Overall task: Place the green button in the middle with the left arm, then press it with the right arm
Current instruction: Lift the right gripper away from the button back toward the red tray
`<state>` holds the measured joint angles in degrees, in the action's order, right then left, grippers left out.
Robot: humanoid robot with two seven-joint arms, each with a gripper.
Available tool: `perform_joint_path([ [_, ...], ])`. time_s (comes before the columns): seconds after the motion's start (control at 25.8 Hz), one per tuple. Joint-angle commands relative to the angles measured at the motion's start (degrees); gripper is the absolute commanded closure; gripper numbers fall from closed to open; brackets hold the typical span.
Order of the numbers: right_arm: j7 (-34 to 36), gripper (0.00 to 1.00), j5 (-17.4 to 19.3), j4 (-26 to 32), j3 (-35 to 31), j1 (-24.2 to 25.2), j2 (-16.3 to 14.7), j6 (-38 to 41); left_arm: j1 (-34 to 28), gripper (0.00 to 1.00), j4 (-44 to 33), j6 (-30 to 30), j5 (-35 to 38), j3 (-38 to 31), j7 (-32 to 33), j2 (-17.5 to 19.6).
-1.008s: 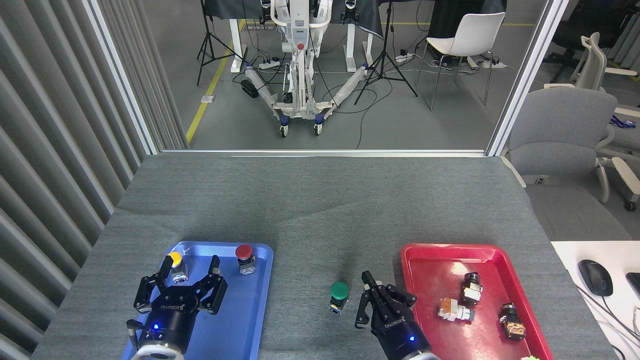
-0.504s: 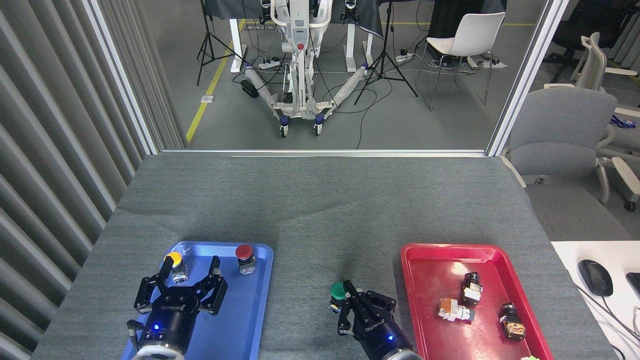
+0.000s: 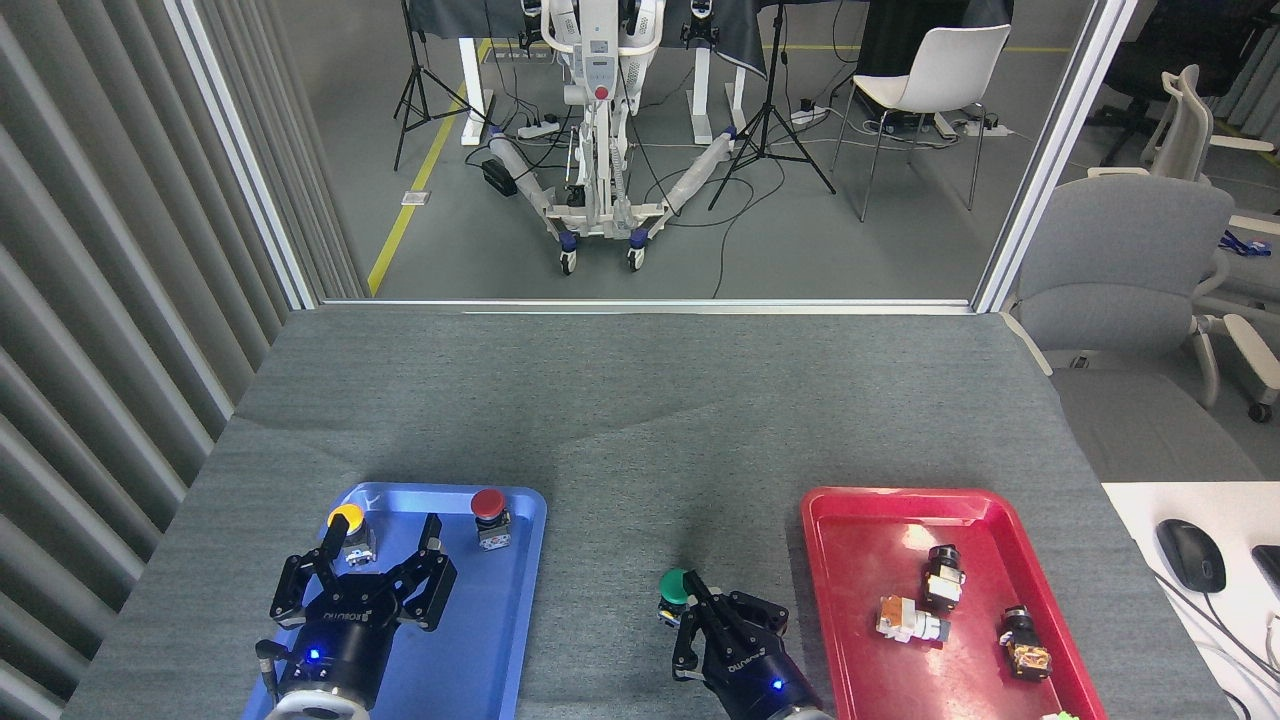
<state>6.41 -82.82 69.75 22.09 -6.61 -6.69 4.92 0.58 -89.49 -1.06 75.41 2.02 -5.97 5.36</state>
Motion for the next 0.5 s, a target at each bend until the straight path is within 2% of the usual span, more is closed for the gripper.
perform_joint_path([
  [0.0,0.97,1.0,0.46,3.2,-0.64,0.02,-0.07,-0.27,0.13,0.0,1.34,0.01,0.0,0.0,-0.18,-0.26],
  [0.16,0.88,1.0,0.64,8.47,-2.4,0.28,-0.25,-0.27,0.3,0.0,1.6,0.01,0.0,0.0,-0.18,-0.35],
  [0.19,0.79,0.89,0.64,9.53,-4.24,0.55,-0.42,-0.27,0.3,0.0,1.6,0.01,0.0,0.0,-0.18,-0.35],
  [0.27,0.97,0.59,0.64,10.93,-6.8,1.78,-0.78,-0.18,0.3,0.0,1.6,0.01,0.09,0.0,-0.27,-0.35],
  [0.31,1.06,0.4,0.55,11.64,-8.2,2.66,-1.13,-0.18,0.22,0.0,1.52,0.01,0.09,0.09,-0.27,-0.35],
  [0.35,1.15,0.1,0.55,12.43,-10.75,3.62,-1.66,-0.44,0.13,0.0,1.34,0.01,0.18,0.09,-0.35,-0.35],
  [0.39,1.32,0.0,0.55,12.87,-12.77,4.5,-2.36,-0.88,0.13,0.0,1.34,0.01,0.18,0.18,-0.27,-0.26],
  [0.47,0.97,0.0,0.55,13.92,-15.67,6.35,-4.2,-3.08,0.13,0.0,1.6,-0.08,0.09,0.18,-0.35,-0.17],
])
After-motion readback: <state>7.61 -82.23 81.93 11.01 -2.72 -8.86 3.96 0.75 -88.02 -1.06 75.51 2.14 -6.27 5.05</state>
